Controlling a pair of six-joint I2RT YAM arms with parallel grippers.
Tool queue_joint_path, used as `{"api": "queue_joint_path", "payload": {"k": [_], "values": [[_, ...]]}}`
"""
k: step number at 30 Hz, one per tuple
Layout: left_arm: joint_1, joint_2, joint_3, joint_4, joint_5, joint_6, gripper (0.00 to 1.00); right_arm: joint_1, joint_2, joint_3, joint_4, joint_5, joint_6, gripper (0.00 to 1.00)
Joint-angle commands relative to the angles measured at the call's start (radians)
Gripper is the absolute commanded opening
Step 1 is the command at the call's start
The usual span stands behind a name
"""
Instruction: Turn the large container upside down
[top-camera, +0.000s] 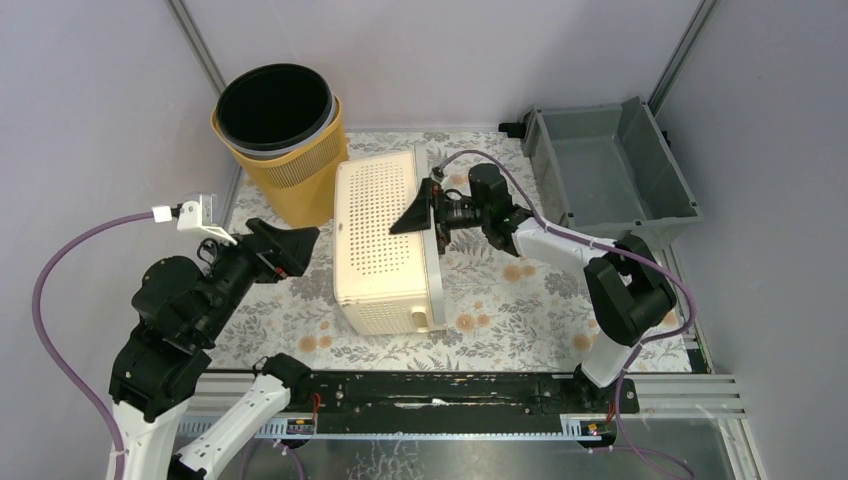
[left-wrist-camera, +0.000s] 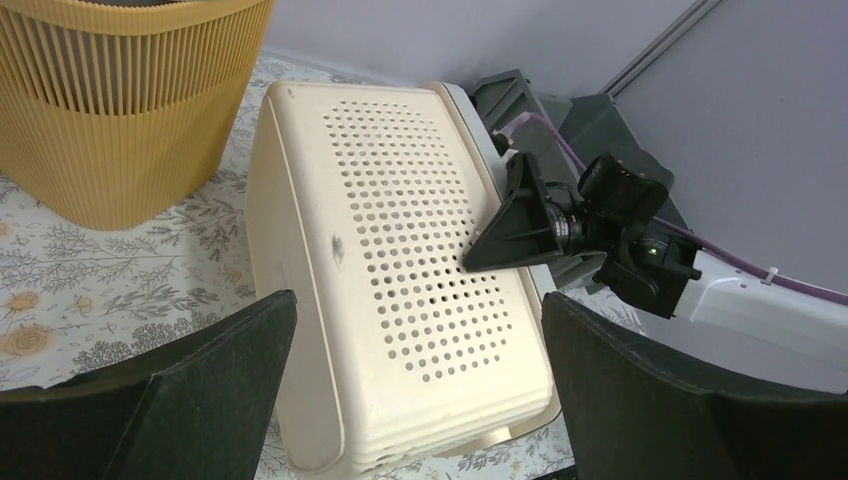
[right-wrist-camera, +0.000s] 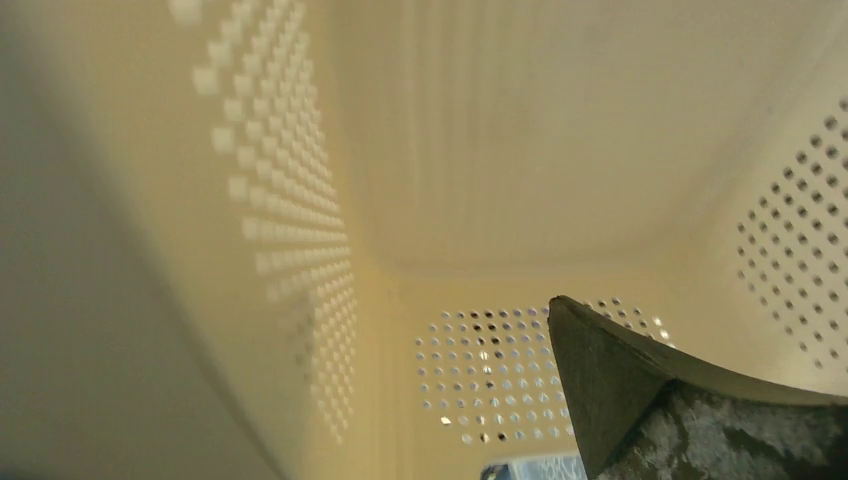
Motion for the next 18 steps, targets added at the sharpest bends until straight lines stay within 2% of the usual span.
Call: {"api": "queue_joint_path", "payload": {"k": [1, 6, 8, 14, 18], "values": [[0.004, 0.024, -0.015, 0.043, -0.009, 0.017, 1.00, -0.041, 0.000, 0.014, -0.049, -0.152, -0.085, 1.00], [0.004, 0.037, -0.027, 0.051, 0.003, 0.018, 1.00, -0.067, -0.005, -0.065, 0.203, -0.205, 0.080, 0.99], [0.004, 0.038, -0.031, 0.052, -0.001, 0.018, 1.00, -0.072, -0.026, -0.089, 0.247, -0.182, 0.078, 1.00], [0.004, 0.038, -0.046, 0.059, -0.001, 0.016, 1.00, -0.072, -0.058, 0.057, -0.211, -0.174, -0.186, 0.99], [0.004, 0.043, -0.054, 0.065, 0.002, 0.016, 1.00, -0.072, -0.063, 0.130, -0.392, -0.147, -0.305, 0.99]]}}
